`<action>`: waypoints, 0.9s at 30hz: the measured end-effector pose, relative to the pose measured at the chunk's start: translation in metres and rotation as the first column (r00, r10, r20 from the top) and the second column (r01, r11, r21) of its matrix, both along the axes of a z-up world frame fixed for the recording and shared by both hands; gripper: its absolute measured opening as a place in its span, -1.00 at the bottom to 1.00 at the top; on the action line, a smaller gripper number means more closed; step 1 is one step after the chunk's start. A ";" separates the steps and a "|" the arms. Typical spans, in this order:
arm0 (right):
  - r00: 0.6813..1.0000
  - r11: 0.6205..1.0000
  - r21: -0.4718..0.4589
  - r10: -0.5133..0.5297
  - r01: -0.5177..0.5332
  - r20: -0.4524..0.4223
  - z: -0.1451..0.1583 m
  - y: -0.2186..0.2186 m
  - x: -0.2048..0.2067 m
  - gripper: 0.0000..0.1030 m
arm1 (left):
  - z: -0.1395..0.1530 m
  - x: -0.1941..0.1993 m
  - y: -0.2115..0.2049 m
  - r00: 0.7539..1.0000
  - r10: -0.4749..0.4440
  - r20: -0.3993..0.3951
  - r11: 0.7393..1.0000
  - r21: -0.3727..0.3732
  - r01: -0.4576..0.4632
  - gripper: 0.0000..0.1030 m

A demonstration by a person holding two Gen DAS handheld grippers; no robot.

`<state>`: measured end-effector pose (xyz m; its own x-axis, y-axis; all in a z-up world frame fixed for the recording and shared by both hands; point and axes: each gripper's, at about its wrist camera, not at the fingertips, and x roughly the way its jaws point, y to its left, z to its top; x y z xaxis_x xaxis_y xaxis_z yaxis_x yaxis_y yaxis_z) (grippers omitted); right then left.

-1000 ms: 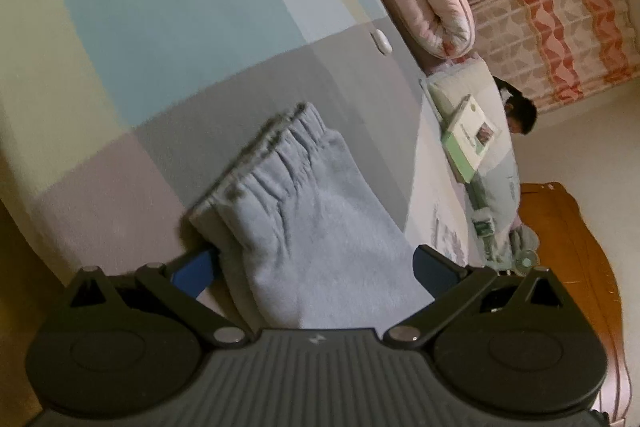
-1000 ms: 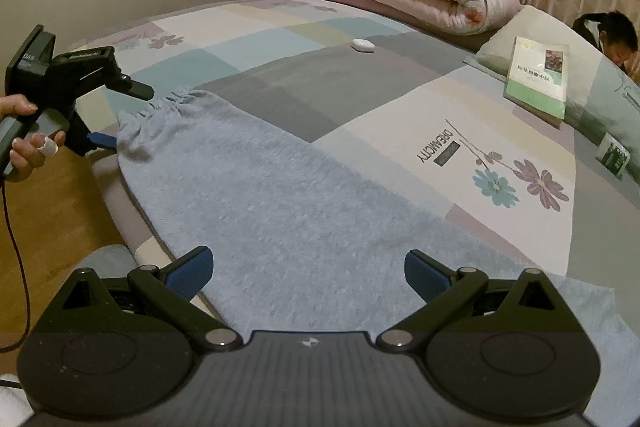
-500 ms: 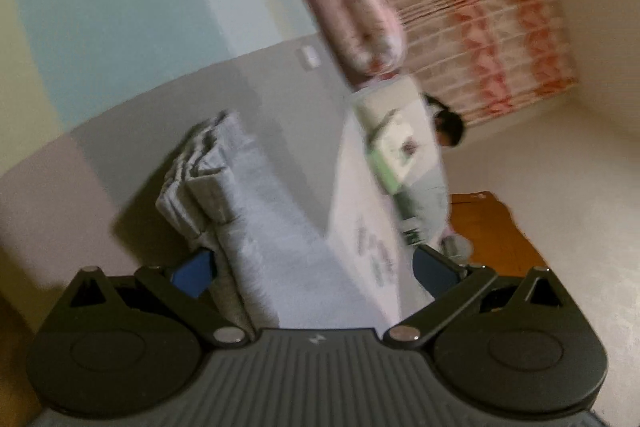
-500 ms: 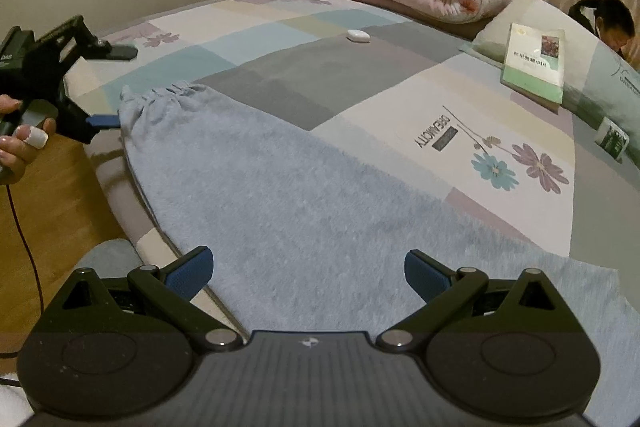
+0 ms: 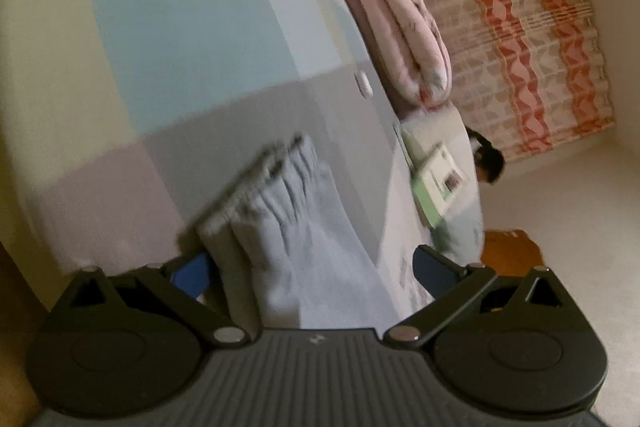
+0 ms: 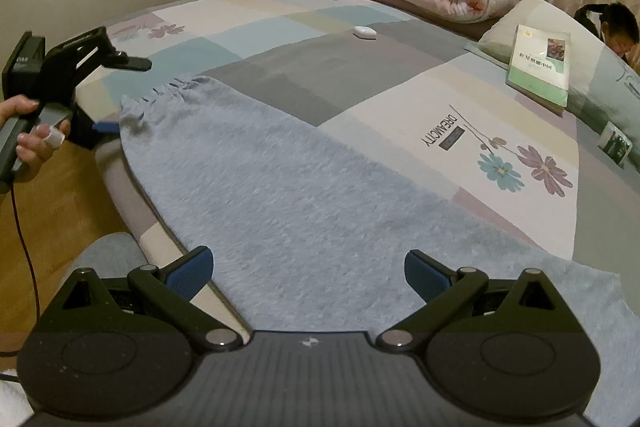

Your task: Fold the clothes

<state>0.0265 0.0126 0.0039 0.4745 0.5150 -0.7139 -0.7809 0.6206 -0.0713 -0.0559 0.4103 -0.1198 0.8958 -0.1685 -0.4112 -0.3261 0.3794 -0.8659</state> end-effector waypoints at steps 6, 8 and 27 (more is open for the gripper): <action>1.000 1.000 -0.001 -0.008 0.008 -0.007 -0.001 0.002 0.002 1.00 | -0.002 0.007 -0.016 0.987 -0.157 0.019 0.987 -0.029 0.157 0.98; 1.000 1.000 -0.003 -0.002 0.002 -0.011 -0.002 0.003 0.001 1.00 | 0.001 0.010 -0.020 0.985 -0.175 -0.004 0.984 0.015 0.175 0.98; 1.000 1.000 0.002 -0.009 0.009 -0.023 -0.006 -0.001 0.004 1.00 | 0.006 0.011 -0.016 0.998 -0.065 0.022 0.998 -0.004 0.065 0.90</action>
